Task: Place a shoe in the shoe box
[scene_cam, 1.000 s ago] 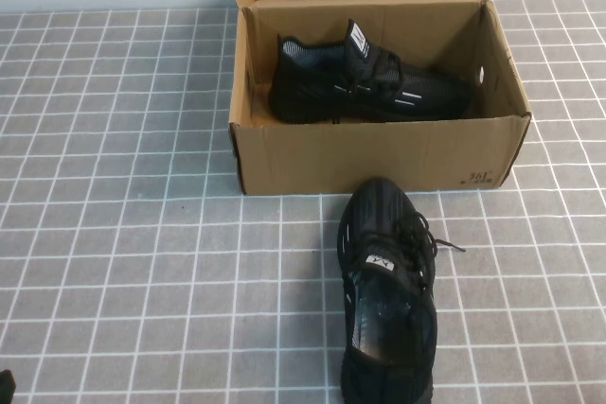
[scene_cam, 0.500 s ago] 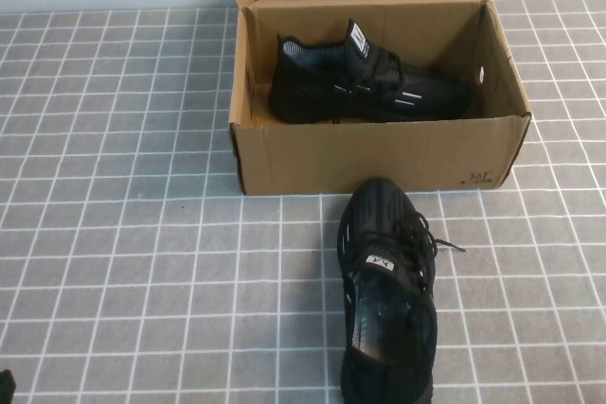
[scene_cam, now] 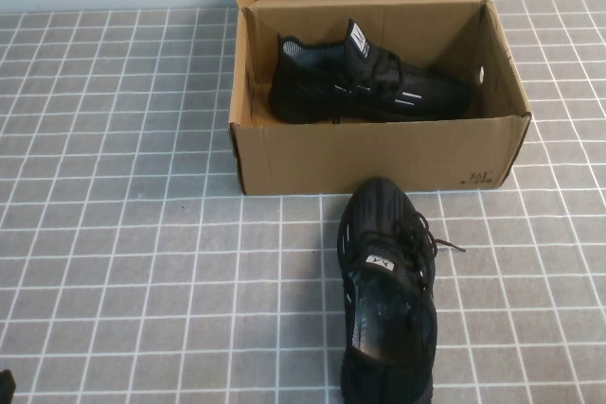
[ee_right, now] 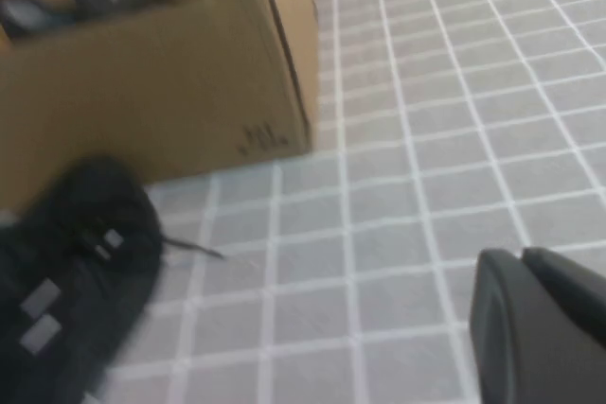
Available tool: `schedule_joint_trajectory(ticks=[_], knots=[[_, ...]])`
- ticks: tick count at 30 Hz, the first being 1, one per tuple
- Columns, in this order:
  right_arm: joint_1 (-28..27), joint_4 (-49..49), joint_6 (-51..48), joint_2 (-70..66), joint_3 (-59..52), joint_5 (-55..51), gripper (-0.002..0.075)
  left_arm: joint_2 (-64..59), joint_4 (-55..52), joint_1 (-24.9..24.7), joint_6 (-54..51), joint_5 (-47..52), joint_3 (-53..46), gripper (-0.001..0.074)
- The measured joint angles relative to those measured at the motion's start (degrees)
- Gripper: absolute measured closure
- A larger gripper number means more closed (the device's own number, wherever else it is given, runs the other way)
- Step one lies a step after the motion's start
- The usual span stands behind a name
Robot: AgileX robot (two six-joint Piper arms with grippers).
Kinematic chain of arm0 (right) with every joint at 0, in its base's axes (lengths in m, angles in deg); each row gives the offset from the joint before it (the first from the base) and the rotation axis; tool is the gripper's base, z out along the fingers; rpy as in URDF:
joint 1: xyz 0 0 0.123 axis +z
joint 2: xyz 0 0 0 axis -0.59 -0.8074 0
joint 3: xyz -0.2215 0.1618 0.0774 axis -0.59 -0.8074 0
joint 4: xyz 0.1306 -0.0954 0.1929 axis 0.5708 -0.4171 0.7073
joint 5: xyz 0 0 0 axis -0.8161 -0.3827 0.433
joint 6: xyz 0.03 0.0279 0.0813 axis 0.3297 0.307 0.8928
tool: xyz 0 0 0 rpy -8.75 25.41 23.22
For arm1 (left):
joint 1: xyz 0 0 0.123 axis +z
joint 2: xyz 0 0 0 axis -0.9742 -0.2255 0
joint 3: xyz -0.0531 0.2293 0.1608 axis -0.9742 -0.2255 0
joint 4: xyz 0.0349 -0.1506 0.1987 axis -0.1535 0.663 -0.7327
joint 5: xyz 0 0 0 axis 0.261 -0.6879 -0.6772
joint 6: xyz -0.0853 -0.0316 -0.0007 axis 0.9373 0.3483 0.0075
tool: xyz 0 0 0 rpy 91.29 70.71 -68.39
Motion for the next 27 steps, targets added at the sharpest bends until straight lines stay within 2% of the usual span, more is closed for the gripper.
schedule_joint_trajectory(ticks=[8,14,19,27], knots=[[0.0,30.1,0.0,0.0,0.0,8.9,0.0742,0.0,0.0,0.0,0.0,0.0,0.0,0.0736],[0.0,39.2,-0.3,0.0,0.0,8.5,0.0742,0.0,0.0,0.0,0.0,0.0,0.0,0.0736],[0.0,38.6,-1.3,-1.7,6.7,-3.4,0.0742,0.0,0.0,0.0,0.0,0.0,0.0,0.0736],[0.0,25.4,-4.8,-22.5,25.5,-27.7,0.0742,0.0,0.0,0.0,0.0,0.0,0.0,0.0736]])
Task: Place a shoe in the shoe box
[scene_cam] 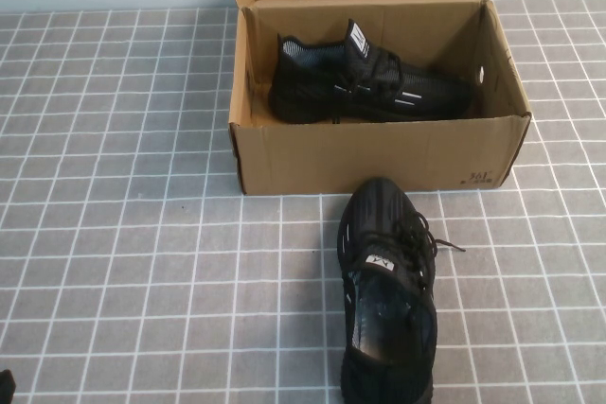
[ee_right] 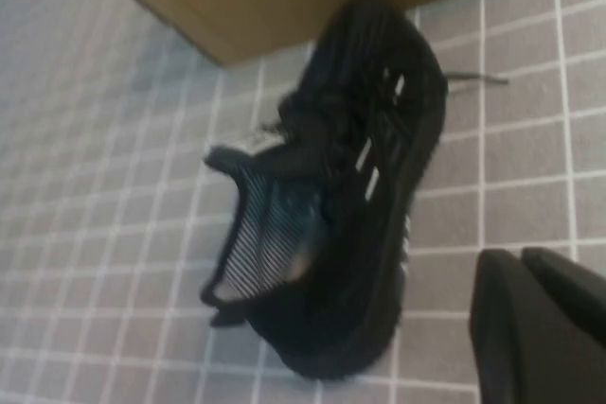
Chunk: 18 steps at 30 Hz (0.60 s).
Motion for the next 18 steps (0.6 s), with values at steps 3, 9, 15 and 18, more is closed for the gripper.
schedule_joint_trajectory(ticks=[3,9,15,18], knots=[[0.0,-1.5,-4.7,-9.4,5.5,-3.6,0.0742,0.0,0.0,0.0,0.0,0.0,0.0,0.0736],[0.0,-1.9,-13.2,-27.0,17.1,-6.7,0.0742,0.0,0.0,0.0,0.0,0.0,0.0,0.0736],[6.4,-4.8,-15.6,-41.1,27.7,-7.0,0.0742,0.0,0.0,0.0,0.0,0.0,0.0,0.0736],[12.6,-7.9,-15.2,-45.9,32.6,-7.3,0.0742,0.0,0.0,0.0,0.0,0.0,0.0,0.0736]])
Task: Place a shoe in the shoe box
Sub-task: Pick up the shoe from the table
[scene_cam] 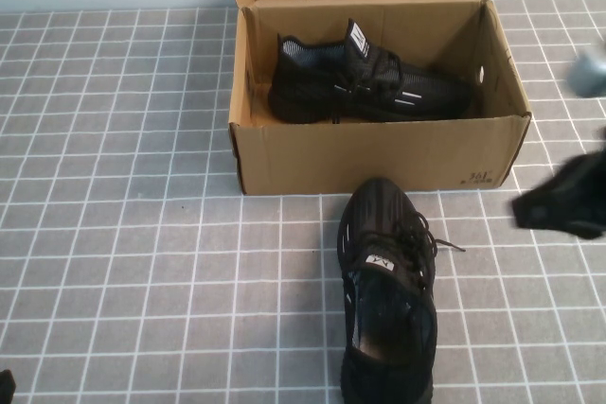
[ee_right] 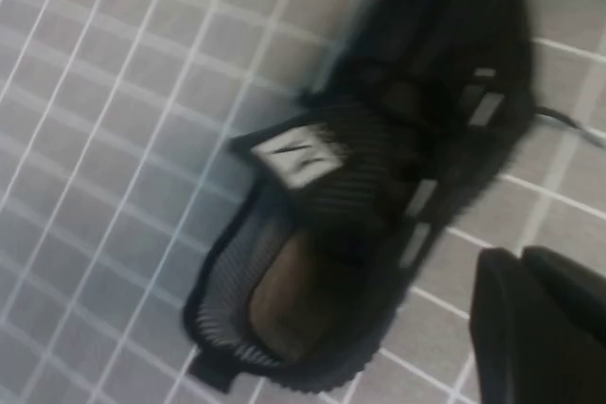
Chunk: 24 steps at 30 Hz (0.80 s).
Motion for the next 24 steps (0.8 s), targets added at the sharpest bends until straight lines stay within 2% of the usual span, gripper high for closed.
schedule_joint_trajectory(ticks=[9,13,15,21,24], knots=[[21.0,-11.8,-1.9,-11.2,11.3,-4.1,0.0742,0.0,0.0,0.0,0.0,0.0,0.0,0.0736],[26.6,-15.3,-4.3,-15.1,14.3,-6.2,0.071,0.0,0.0,0.0,0.0,0.0,0.0,0.0736],[27.8,-16.1,-5.9,-16.5,15.0,-6.6,0.0657,0.0,0.0,0.0,0.0,0.0,0.0,0.0736],[28.0,-23.0,-6.7,-19.3,15.1,-6.0,0.0399,0.0,0.0,0.0,0.0,0.0,0.0,0.0736],[28.0,-26.0,-6.7,-20.0,15.1,-3.9,0.0327,0.0,0.0,0.0,0.0,0.0,0.0,0.0736]])
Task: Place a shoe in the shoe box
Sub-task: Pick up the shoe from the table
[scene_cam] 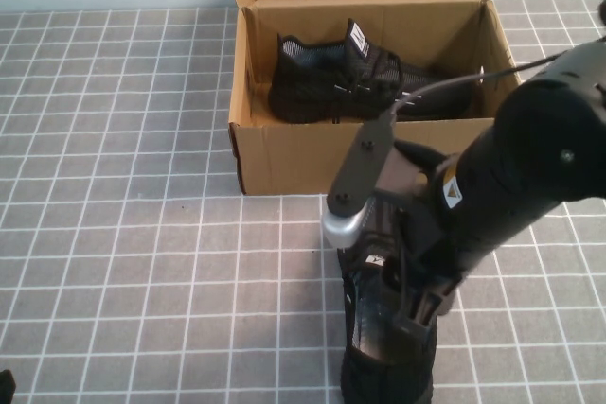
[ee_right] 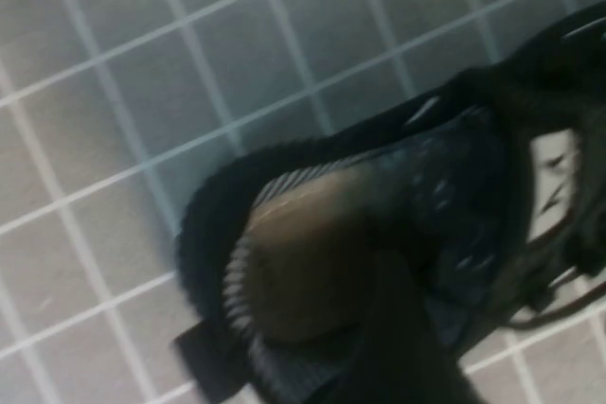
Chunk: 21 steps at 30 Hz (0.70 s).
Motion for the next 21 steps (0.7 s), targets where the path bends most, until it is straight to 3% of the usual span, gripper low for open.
schedule_joint_trajectory(ticks=[14,21], knots=[[0.0,-3.1,0.0,-4.8,0.0,7.6,0.0298,0.0,0.0,0.0,0.0,0.0,0.0,0.0736],[0.0,-11.1,3.9,-7.4,0.0,7.9,0.0298,0.0,0.0,0.0,0.0,0.0,0.0,0.0736]])
